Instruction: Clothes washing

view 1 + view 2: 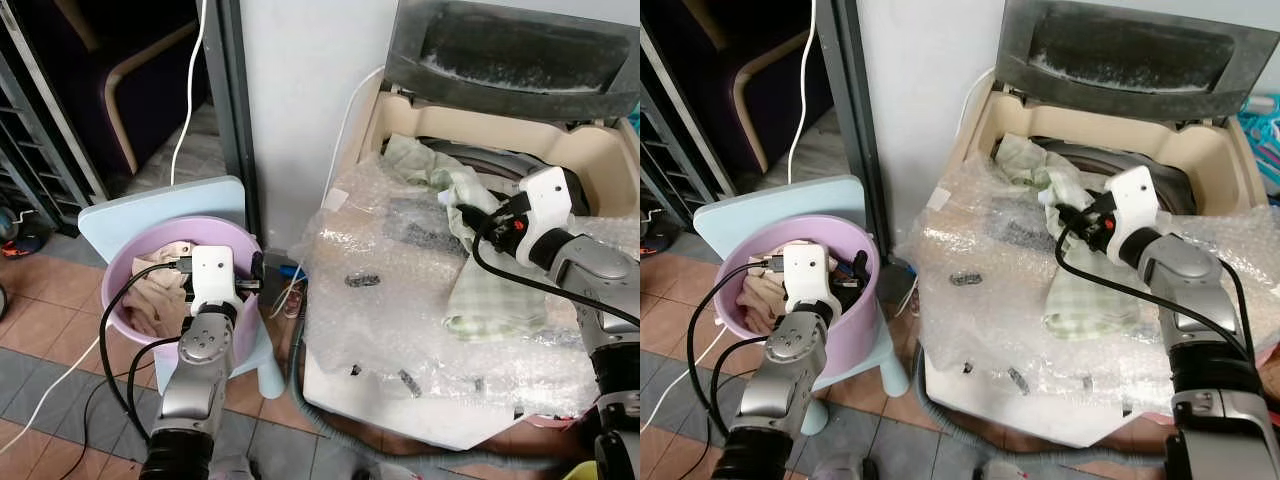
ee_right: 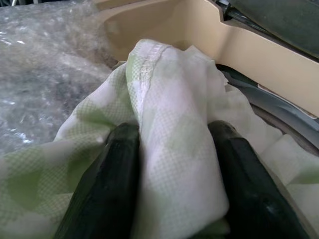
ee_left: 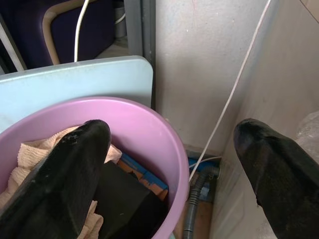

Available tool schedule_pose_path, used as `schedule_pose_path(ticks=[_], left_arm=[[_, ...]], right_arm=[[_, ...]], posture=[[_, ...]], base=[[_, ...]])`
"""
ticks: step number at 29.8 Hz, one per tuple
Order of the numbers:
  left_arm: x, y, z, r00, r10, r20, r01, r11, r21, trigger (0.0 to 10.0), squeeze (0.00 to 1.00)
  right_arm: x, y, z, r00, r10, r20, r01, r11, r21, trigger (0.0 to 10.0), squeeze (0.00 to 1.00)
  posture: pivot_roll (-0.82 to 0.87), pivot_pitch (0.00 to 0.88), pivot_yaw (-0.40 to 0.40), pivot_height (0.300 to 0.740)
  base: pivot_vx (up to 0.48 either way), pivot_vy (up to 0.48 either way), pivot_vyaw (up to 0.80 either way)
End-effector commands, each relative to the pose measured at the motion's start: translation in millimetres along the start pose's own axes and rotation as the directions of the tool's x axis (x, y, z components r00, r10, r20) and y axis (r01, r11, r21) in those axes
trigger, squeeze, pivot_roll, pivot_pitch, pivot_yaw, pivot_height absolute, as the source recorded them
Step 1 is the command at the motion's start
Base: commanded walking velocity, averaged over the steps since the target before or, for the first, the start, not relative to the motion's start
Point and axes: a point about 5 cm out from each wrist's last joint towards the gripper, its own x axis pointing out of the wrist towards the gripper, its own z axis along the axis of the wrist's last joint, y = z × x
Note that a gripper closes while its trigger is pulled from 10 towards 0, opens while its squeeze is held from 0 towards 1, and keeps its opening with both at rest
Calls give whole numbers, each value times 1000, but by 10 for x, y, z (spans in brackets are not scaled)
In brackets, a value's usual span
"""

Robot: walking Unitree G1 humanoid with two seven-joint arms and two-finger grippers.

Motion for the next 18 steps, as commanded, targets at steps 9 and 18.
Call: schedule_pose_path(ticks=[9,18], left_arm=[[87,-56,70,1000,6,25,-5,1000,-5,10000,0],[92,-7,90,998,41,49,-41,999,-6,10000,0]], right_arm=[[251,-471,1019,911,-323,256,331,944,11,0,0],[253,-400,1643,819,-285,498,428,882,-199,10000,0]], posture=[[-42,0,-49,740],[-37,0,-54,740]], base=[[0,0,0],[0,0,0]])
